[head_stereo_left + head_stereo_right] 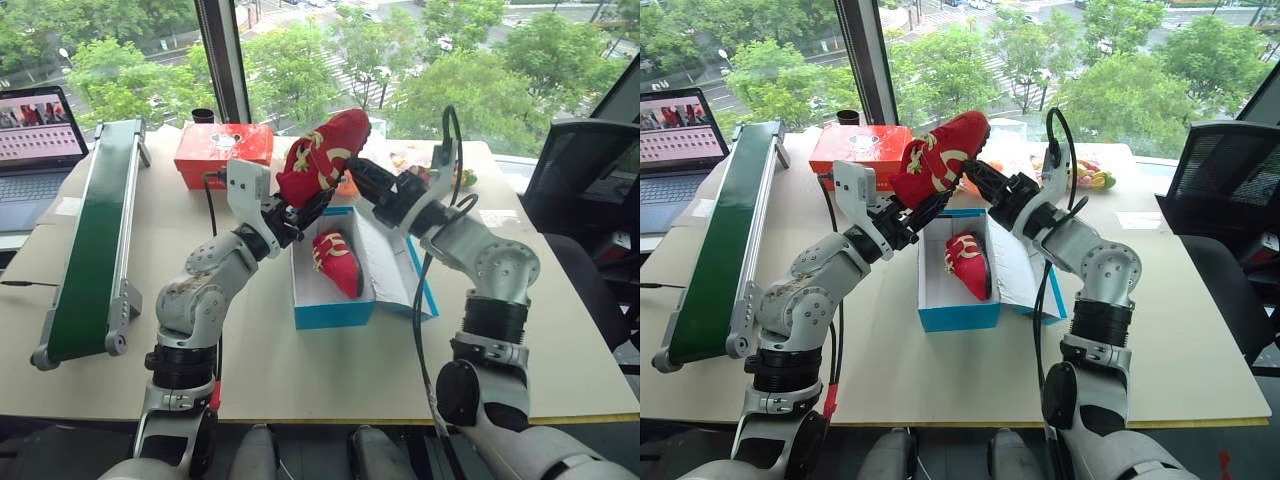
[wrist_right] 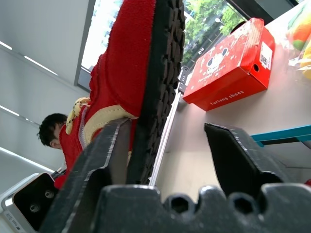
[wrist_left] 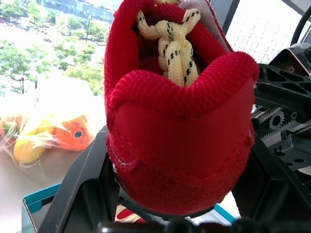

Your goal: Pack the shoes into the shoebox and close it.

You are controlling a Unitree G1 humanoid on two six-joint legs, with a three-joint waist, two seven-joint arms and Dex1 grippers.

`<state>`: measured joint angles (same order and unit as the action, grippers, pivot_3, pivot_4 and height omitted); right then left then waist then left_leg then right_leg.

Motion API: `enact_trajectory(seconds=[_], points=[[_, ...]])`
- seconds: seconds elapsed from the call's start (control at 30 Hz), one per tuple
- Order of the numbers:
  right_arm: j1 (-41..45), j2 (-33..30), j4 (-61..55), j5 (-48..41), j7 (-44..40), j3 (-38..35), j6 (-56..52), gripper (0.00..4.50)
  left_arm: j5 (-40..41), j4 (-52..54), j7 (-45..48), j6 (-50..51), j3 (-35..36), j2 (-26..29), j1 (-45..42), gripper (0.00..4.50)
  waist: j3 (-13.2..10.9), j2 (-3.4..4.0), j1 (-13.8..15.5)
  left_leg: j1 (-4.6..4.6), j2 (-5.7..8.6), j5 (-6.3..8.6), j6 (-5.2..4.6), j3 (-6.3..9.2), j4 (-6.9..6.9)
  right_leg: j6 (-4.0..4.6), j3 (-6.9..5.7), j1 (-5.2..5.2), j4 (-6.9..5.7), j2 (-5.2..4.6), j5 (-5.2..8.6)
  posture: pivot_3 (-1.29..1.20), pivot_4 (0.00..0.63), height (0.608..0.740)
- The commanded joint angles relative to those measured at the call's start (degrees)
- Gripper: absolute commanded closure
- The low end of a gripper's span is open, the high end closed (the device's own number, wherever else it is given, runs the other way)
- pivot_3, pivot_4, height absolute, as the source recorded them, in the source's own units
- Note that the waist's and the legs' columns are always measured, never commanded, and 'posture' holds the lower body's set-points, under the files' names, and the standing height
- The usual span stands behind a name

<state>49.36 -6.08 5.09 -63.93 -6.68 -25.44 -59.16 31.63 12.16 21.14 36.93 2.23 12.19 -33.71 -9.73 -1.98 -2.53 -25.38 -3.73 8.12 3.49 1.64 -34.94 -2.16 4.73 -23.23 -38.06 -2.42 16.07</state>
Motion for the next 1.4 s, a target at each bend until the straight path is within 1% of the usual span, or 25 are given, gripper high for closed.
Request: enact_trajectory(seconds=[0.03,0.13,0.27,0.43,0.5,0.53,0.6,0.63,0.67,0.7,0.77,0.83,0.93,0.97,1.03,1.07,1.1,1.13,1.17,1.2,1.27,1.33,1.4], points=[[1.54,-0.80,-2.85,-3.21,-1.13,-0.41,1.33,0.30,0.51,2.67,0.24,-0.22,-0.29,-0.45,-0.69,1.96,0.00,0.00,0.04,0.00,0.00,0.00,0.00,0.00,0.00,0.00,0.00,0.00,0.00,0.00,0.00,0.00,0.150,0.739],[1.34,-1.41,-3.44,-3.31,-1.52,0.11,1.14,0.30,0.67,3.65,0.15,0.30,-0.89,-0.88,-0.29,1.96,0.00,0.00,0.06,0.00,0.01,0.00,0.00,0.00,-0.01,0.00,0.00,0.00,0.00,0.00,0.00,0.00,0.150,0.739],[2.11,-1.24,-1.51,-2.52,-0.82,0.09,2.86,0.30,0.66,4.56,0.05,0.82,-1.70,-1.44,0.09,1.96,0.00,0.00,0.08,-0.01,0.00,0.00,-0.01,0.00,0.01,0.00,0.00,0.00,0.02,0.00,0.00,0.00,0.150,0.739],[2.12,-1.05,0.07,-0.83,-0.46,0.95,5.01,1.64,0.74,5.39,-0.16,1.27,-1.90,-1.58,0.26,1.96,0.00,0.00,0.07,0.00,0.00,0.00,-0.01,0.00,-0.01,0.00,0.00,0.00,0.01,0.00,0.00,0.00,0.150,0.739],[1.96,-1.10,-0.04,-0.31,-0.68,1.62,5.23,2.36,0.76,5.53,-0.20,1.32,-1.58,-1.33,0.49,1.96,0.00,0.00,0.02,0.00,0.00,0.00,-0.01,0.00,0.00,0.00,0.00,0.00,0.01,0.00,0.00,0.00,0.150,0.739],[1.94,-1.14,-0.04,-0.20,-0.75,1.81,5.30,2.80,0.67,5.50,-0.30,1.33,-1.38,-1.19,0.58,1.96,0.00,0.00,-0.02,0.00,0.00,0.00,-0.01,0.00,0.00,-0.01,0.01,-0.01,0.02,0.00,0.00,0.00,0.150,0.739],[1.89,-1.37,-0.15,0.28,-0.82,2.42,5.28,3.37,0.61,5.48,-0.38,1.31,-0.97,-0.85,0.75,1.96,0.00,0.00,-0.01,0.00,0.00,0.00,-0.01,0.00,0.01,0.00,0.01,-0.01,0.02,0.00,0.00,0.00,0.150,0.739],[1.92,-1.48,-0.15,0.45,-0.82,2.61,5.25,3.73,0.58,5.48,-0.45,1.31,-0.81,-0.73,0.78,1.48,0.00,0.00,0.00,0.00,0.00,0.00,-0.01,0.00,0.01,0.00,0.01,-0.01,0.02,0.00,0.00,0.00,0.150,0.739],[1.97,-1.64,-0.17,0.67,-0.85,2.82,5.24,3.99,0.60,5.44,-0.47,1.25,-0.56,-0.53,0.84,1.00,0.00,0.00,0.02,0.00,0.00,0.00,-0.01,-0.01,0.01,0.00,0.01,-0.01,0.02,0.00,0.00,0.00,0.150,0.739],[2.01,-1.74,-0.17,0.79,-0.88,2.94,5.26,4.14,0.61,5.40,-0.49,1.20,-0.40,-0.40,0.89,0.73,0.00,0.00,0.04,0.00,0.00,0.00,-0.01,-0.01,0.00,0.00,0.01,-0.01,0.02,0.00,0.00,0.00,0.150,0.739],[2.21,-2.19,-0.23,1.66,-0.91,3.57,5.28,4.17,1.42,5.81,0.87,1.24,0.30,0.86,1.46,0.01,0.00,0.00,0.05,0.00,0.00,0.00,-0.01,0.00,0.00,0.00,0.01,-0.01,0.01,0.00,0.00,0.00,0.150,0.739],[2.39,-3.00,-0.60,3.21,-1.35,4.84,5.32,4.17,1.74,6.42,3.50,1.15,1.05,3.84,2.40,0.00,0.00,0.00,-0.09,0.00,0.00,0.00,-0.01,0.00,0.00,0.00,0.01,-0.01,0.01,0.00,0.00,0.00,0.150,0.739],[2.87,-4.55,-1.26,6.78,-1.16,7.72,5.39,4.18,2.25,6.36,8.17,1.47,3.45,10.68,4.09,0.00,-0.01,0.02,-0.25,0.00,0.00,0.00,-0.01,-0.02,0.04,0.00,0.03,-0.05,0.01,0.01,0.01,0.00,0.150,0.739],[2.98,-5.07,-1.41,7.94,-1.28,8.62,5.41,4.18,2.61,6.31,9.22,1.52,3.84,12.23,4.47,0.00,-0.02,0.03,-0.28,0.00,-0.01,0.00,-0.01,-0.02,0.06,0.00,0.04,-0.08,0.00,0.01,0.01,0.00,0.150,0.739],[3.06,-5.57,-1.47,9.06,-1.67,9.43,5.52,4.18,3.16,6.22,10.02,1.41,3.91,13.60,4.75,0.00,-0.02,0.03,-0.14,0.00,-0.01,0.00,-0.01,-0.03,0.06,0.00,0.05,-0.08,0.01,0.01,0.01,0.00,0.150,0.739],[3.59,-6.50,-2.12,11.67,-1.70,13.01,4.13,4.18,3.24,6.28,14.17,2.26,4.80,18.85,6.54,0.00,-0.02,0.03,0.02,0.00,-0.01,0.00,-0.01,-0.03,0.06,0.00,0.05,-0.07,0.02,0.01,0.01,0.00,0.150,0.739],[4.05,-7.77,-3.41,15.44,-1.63,18.08,2.76,4.18,3.19,6.62,19.73,3.00,5.89,25.15,9.12,0.00,-0.02,0.03,-0.08,-0.01,0.00,0.00,-0.01,-0.04,0.05,-0.01,0.04,-0.07,0.03,0.01,0.01,0.00,0.150,0.739],[4.37,-8.75,-4.30,18.21,-1.71,21.68,1.85,4.18,3.27,6.88,23.62,3.47,6.55,29.69,10.94,0.00,-0.04,0.06,-0.72,-0.01,-0.02,0.01,-0.01,-0.04,0.07,0.00,0.05,-0.09,0.05,0.02,0.02,0.00,0.150,0.739],[4.52,-9.76,-4.89,21.34,-0.64,25.09,0.80,4.18,3.26,7.21,26.42,3.46,6.72,33.30,12.44,0.00,-0.08,0.11,-1.03,0.00,-0.05,0.01,-0.01,-0.12,0.14,0.03,0.16,-0.21,0.01,0.05,0.03,0.00,0.150,0.739],[4.55,-10.90,-4.90,24.24,-0.96,28.37,0.74,4.18,2.69,7.50,28.24,2.72,6.45,35.78,13.64,0.00,-0.08,0.11,-1.17,-0.02,-0.04,0.01,-0.01,-0.13,0.19,0.06,0.18,-0.30,-0.05,0.05,0.05,0.00,0.150,0.739],[4.64,-10.94,-3.00,23.71,-3.42,29.29,-1.96,4.18,1.90,8.18,31.01,1.54,5.83,39.54,15.68,0.00,-0.09,0.13,-1.01,-0.07,-0.07,0.01,-0.01,-0.14,0.21,0.12,0.17,-0.37,-0.04,0.06,0.09,0.00,0.150,0.739],[4.70,-11.47,-2.34,24.78,-5.88,30.30,-2.33,4.18,1.15,8.61,32.81,0.55,5.58,41.69,17.10,0.00,-0.10,0.12,-0.69,-0.12,-0.07,0.01,-0.01,-0.15,0.17,0.13,0.16,-0.37,-0.02,0.05,0.09,0.00,0.150,0.739],[4.86,-11.79,-1.89,26.65,-6.97,31.23,-2.39,4.18,0.96,9.06,33.79,0.35,5.94,42.67,18.15,0.00,-0.10,0.12,-0.40,-0.17,-0.08,0.01,-0.01,-0.15,0.13,0.12,0.16,-0.39,-0.01,0.05,0.09,0.00,0.150,0.739]])
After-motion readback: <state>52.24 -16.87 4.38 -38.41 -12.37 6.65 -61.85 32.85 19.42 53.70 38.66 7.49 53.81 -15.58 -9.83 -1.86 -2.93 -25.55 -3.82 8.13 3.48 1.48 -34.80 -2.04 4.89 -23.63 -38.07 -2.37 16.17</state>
